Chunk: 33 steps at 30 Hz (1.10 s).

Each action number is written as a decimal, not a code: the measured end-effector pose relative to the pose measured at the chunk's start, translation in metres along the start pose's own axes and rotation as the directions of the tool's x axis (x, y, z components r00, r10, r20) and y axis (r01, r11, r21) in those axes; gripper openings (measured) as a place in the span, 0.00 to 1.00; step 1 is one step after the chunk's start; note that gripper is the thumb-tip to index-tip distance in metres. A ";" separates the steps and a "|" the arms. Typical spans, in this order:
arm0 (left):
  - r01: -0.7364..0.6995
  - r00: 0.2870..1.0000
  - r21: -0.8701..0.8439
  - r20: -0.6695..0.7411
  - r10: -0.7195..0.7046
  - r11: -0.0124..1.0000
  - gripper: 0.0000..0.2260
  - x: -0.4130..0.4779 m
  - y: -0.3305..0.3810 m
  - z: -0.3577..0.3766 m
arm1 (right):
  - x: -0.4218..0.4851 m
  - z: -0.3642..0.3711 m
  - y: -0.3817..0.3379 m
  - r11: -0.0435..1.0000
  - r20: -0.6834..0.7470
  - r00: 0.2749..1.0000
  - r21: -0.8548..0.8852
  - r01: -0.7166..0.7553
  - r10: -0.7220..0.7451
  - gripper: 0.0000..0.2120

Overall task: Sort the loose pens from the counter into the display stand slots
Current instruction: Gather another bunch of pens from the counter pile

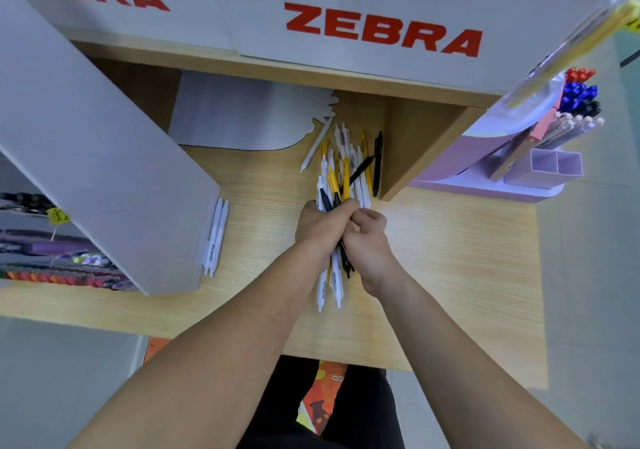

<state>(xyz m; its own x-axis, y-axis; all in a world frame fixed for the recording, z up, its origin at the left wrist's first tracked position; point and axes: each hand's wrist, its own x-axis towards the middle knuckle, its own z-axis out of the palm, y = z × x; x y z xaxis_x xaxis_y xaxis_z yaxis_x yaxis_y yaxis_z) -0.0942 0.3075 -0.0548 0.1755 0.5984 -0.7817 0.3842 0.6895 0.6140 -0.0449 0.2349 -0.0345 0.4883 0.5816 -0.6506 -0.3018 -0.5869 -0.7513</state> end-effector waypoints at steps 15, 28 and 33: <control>0.015 0.999 -0.205 0.040 -0.007 0.979 0.14 -0.006 0.000 -0.022 | -0.001 -0.014 0.012 0.974 0.215 0.970 0.169 -0.149 0.111 0.14; 0.041 0.999 -0.257 0.032 -0.034 0.966 0.18 -0.007 -0.011 -0.033 | -0.021 -0.020 0.013 0.934 0.269 0.959 -0.358 0.016 0.087 0.20; 0.025 1.000 -0.293 0.001 -0.026 0.956 0.18 -0.001 -0.014 -0.038 | -0.024 -0.025 0.021 0.925 0.107 0.993 -0.371 0.081 -0.044 0.19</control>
<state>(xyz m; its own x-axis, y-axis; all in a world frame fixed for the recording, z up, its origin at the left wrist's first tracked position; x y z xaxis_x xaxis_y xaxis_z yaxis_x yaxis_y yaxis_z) -0.1346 0.3130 -0.0588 0.1668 0.5799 -0.7974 0.1063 0.7934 0.5993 -0.0425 0.1947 -0.0326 0.4106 0.6636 -0.6254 0.0639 -0.7051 -0.7062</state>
